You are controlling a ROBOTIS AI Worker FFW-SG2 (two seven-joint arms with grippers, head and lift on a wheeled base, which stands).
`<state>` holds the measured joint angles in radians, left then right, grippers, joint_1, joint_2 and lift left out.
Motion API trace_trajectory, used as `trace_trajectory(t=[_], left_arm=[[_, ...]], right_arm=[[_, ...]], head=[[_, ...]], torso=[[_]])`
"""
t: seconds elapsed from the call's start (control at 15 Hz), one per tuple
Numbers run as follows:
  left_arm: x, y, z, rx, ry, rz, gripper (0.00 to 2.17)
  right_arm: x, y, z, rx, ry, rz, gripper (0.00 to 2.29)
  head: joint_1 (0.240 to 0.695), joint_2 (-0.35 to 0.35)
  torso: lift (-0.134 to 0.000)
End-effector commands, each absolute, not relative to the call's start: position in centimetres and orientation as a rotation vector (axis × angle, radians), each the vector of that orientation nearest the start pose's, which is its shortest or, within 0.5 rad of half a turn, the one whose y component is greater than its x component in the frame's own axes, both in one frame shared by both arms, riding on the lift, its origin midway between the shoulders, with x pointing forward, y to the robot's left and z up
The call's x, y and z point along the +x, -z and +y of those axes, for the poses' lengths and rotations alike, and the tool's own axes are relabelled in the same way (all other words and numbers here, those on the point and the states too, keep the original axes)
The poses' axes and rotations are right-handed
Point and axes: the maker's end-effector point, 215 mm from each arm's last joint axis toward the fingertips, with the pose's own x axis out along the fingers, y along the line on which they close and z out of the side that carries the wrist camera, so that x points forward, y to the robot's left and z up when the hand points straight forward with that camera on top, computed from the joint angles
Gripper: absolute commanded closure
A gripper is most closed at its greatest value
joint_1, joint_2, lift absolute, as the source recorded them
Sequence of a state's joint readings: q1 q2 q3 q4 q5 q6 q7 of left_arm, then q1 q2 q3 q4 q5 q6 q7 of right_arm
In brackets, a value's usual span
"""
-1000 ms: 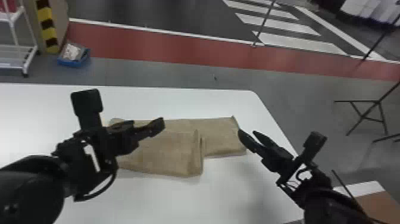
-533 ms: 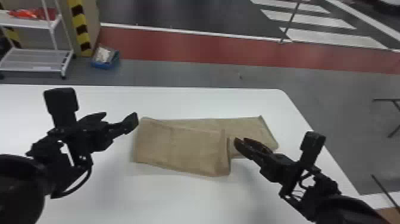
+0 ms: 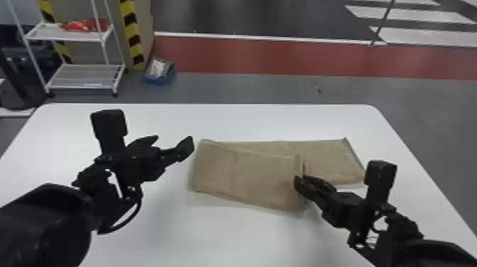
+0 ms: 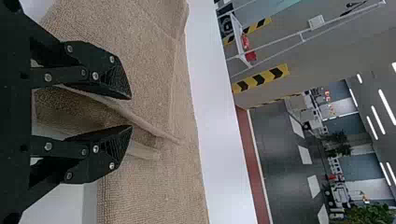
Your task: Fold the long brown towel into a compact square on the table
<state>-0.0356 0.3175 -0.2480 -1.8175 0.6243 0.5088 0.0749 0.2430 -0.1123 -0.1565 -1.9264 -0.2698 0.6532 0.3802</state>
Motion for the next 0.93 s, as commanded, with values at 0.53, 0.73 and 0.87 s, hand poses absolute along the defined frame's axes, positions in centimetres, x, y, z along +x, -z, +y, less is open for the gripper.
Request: trace_trajectory(t=[0.53, 0.73, 0.87], left_arm=[[55.6, 37.8, 12.7, -0.223, 0.343, 0.382, 0.09], [55.5, 37.8, 12.6, -0.226, 0.347, 0.383, 0.09], [55.4, 37.8, 12.2, -0.227, 0.353, 0.384, 0.09]], right_arm=[[45.1, 38.2, -20.2, 0.272, -0.384, 0.423, 1.51], [43.8, 40.9, -21.3, 0.262, -0.335, 0.505, 1.51], [43.7, 43.3, -22.0, 0.264, -0.304, 0.546, 1.51]], head=[[0.695, -0.088], [0.695, -0.085], [0.695, -0.094]], torso=[[-0.128], [-0.128], [-0.128]])
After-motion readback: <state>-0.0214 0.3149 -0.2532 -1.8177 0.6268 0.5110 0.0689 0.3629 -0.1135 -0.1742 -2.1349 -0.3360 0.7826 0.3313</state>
